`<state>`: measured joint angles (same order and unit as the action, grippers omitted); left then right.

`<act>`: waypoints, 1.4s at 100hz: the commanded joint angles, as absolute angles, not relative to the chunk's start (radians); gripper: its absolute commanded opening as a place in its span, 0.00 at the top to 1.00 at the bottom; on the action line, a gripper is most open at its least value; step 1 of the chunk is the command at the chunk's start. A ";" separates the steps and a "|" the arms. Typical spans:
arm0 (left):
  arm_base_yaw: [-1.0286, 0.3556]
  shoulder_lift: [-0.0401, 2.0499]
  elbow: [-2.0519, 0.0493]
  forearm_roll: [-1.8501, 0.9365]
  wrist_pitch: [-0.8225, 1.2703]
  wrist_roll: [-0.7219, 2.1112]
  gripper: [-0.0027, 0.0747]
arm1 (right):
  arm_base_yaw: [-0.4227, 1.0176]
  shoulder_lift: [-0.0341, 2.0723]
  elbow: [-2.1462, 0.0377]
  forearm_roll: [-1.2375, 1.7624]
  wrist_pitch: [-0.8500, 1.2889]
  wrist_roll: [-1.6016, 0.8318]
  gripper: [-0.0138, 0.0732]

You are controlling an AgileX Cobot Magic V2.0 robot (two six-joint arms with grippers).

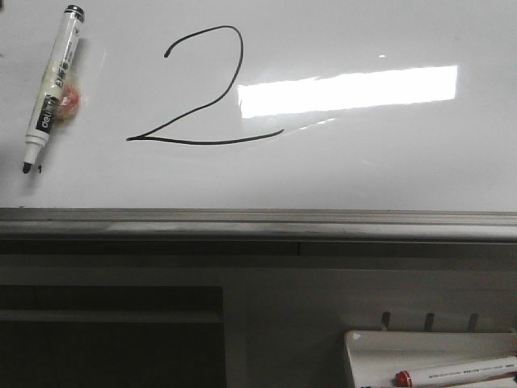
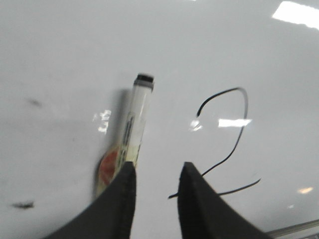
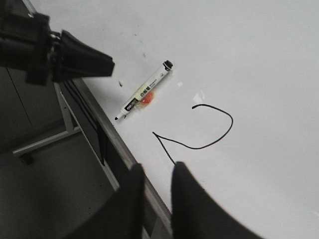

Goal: Write number 2 on whiteboard

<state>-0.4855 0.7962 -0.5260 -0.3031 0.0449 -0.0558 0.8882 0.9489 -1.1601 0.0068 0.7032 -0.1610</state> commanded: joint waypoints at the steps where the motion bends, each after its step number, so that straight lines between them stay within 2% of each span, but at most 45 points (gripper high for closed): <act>1: -0.485 0.682 -0.557 -0.260 -0.014 -0.051 0.99 | 0.882 0.880 -1.136 -0.009 0.609 -0.154 0.92; 26: -0.485 0.387 -0.537 -0.006 0.057 -0.051 0.99 | 0.882 0.623 -0.857 -0.011 0.411 -0.154 0.92; 41: -0.485 0.239 -0.484 0.017 0.132 -0.051 0.99 | 0.882 0.450 -0.648 -0.018 0.299 -0.154 0.92; 66: -0.485 0.065 -0.392 0.115 0.181 -0.049 0.99 | 0.882 0.273 -0.426 -0.016 0.275 -0.154 0.92; 140: -0.485 0.054 -0.387 0.113 0.204 -0.049 0.99 | 0.882 0.254 -0.386 -0.009 0.317 -0.154 0.92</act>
